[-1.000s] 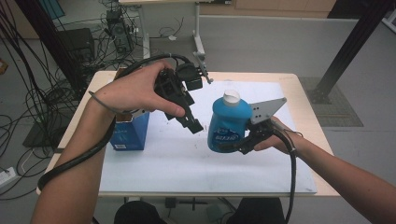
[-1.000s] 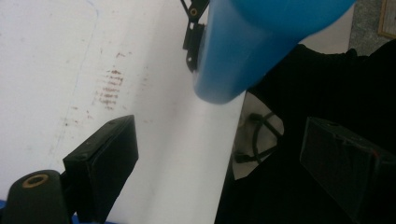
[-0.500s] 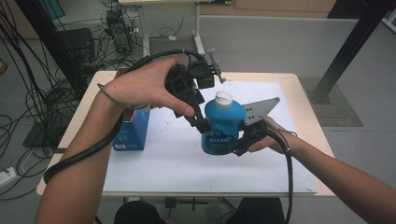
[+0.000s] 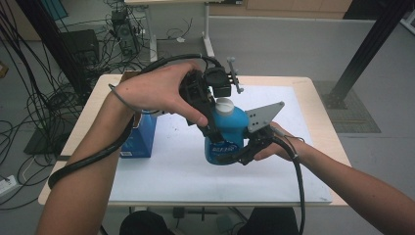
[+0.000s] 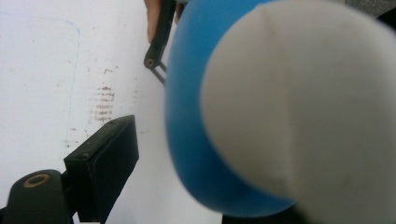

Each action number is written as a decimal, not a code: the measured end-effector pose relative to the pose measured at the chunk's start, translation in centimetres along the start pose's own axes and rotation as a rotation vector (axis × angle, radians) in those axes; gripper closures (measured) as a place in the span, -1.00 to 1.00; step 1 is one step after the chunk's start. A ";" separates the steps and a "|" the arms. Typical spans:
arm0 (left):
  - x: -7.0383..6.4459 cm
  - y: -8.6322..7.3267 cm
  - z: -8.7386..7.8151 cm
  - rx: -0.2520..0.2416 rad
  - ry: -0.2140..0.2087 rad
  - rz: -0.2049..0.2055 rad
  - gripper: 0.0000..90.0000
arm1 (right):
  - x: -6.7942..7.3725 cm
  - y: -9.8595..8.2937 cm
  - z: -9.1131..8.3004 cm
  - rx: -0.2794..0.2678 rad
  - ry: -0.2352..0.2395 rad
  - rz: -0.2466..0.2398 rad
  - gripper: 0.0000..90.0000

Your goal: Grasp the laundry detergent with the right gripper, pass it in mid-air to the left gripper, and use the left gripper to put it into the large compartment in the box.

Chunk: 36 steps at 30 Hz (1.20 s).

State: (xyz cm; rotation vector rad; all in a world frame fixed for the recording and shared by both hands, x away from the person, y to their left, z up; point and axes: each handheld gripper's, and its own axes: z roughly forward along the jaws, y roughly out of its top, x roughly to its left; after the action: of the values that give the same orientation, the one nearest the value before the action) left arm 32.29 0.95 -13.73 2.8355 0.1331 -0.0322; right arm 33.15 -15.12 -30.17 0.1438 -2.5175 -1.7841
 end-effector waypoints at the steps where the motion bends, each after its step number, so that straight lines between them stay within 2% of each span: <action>1: 0.0 0.2 0.0 0.008 0.000 0.013 -0.73 | -0.1 0.1 0.1 0.001 0.001 -0.001 -0.10; 12: -0.2 0.9 -0.1 0.017 0.000 0.034 -0.73 | -0.1 0.1 0.5 0.006 0.004 0.004 -0.10; 36: -0.3 0.7 -0.4 0.017 0.006 0.023 -0.74 | -0.2 0.0 0.3 0.013 -0.003 0.004 -0.10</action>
State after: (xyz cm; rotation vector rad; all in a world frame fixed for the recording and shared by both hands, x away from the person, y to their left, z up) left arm 32.03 0.40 -13.18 2.8543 0.1023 -0.0200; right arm 33.28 -14.84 -30.31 0.1360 -2.5303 -1.7682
